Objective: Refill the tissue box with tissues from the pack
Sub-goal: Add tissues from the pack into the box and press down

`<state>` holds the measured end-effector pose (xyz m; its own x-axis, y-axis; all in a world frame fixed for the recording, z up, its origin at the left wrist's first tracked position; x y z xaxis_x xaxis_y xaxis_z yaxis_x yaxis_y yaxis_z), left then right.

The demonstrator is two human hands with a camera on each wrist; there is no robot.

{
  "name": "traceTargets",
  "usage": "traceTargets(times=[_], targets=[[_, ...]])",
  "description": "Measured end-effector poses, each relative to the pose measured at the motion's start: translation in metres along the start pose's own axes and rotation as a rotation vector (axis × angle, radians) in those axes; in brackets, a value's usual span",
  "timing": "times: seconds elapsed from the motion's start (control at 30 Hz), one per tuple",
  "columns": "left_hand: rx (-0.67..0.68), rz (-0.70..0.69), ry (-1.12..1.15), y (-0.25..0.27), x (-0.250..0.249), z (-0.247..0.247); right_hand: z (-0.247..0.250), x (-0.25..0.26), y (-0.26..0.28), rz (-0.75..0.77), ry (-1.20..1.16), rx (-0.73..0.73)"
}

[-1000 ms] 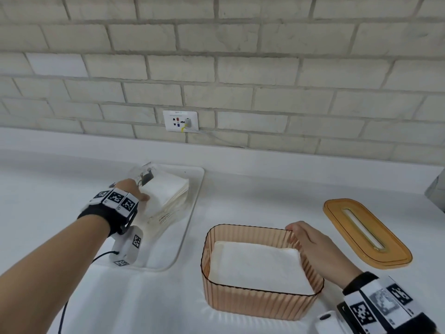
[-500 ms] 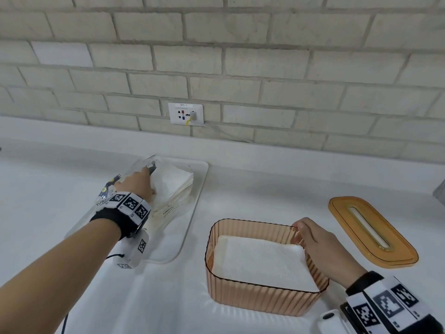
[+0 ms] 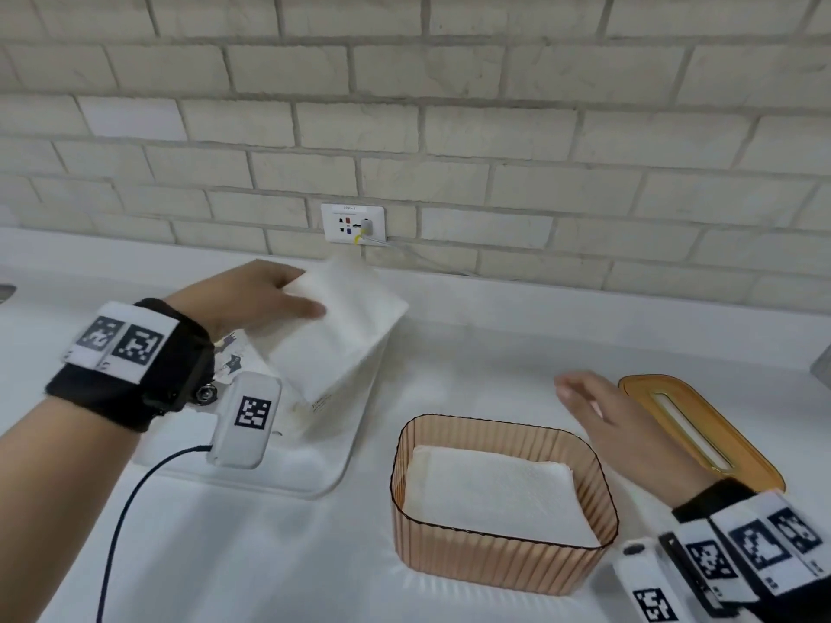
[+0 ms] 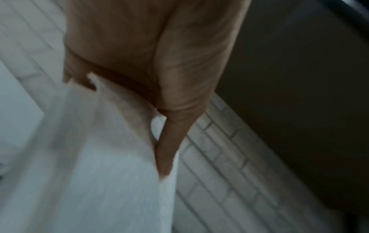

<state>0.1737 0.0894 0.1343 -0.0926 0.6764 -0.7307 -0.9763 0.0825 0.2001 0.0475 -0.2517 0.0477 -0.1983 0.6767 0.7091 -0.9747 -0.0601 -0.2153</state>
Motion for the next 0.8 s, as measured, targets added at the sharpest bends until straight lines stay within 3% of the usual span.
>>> traceTargets(times=[0.13, 0.27, 0.33, 0.4, 0.47, 0.53, 0.63, 0.8], targets=[[0.344, -0.168, 0.044, 0.037, -0.040, -0.031, 0.015, 0.040, -0.015, 0.033, -0.352, -0.017], [0.476, -0.248, -0.039, 0.049, -0.058, -0.075, 0.010, 0.060, -0.016, 0.003, -0.592, 0.126], [0.484, -0.272, 0.022, 0.047, -0.056, -0.083, 0.011, 0.061, -0.011, -0.044, -0.626, 0.116], [0.448, -0.250, 0.257, 0.042, -0.045, -0.085, 0.016, 0.056, -0.007, -0.114, -0.718, 0.015], [0.473, -0.147, 0.574, 0.039, -0.029, -0.094, 0.021, 0.049, -0.003, -0.192, -0.845, -0.081], [0.553, -0.055, 0.734, 0.046, -0.018, -0.117, 0.016, 0.045, 0.002, -0.263, -0.920, -0.123], [0.552, 0.000, 0.739, 0.058, -0.017, -0.145, 0.004, 0.042, 0.007, -0.324, -0.899, -0.087], [0.446, -0.009, 0.603, 0.053, -0.010, -0.141, 0.012, 0.030, 0.011, -0.337, -0.693, -0.151]])
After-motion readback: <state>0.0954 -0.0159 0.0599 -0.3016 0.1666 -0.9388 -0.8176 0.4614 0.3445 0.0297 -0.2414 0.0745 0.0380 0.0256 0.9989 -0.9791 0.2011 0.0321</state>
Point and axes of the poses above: each hand's wrist, its own y-axis away from the middle knuckle, its own z-axis out of the back of the hand, x = y × z, the point moved 2 cm from there along -y, towards the middle knuckle, and after that the axes turned 12 degrees about z, right-handed, at the moved point
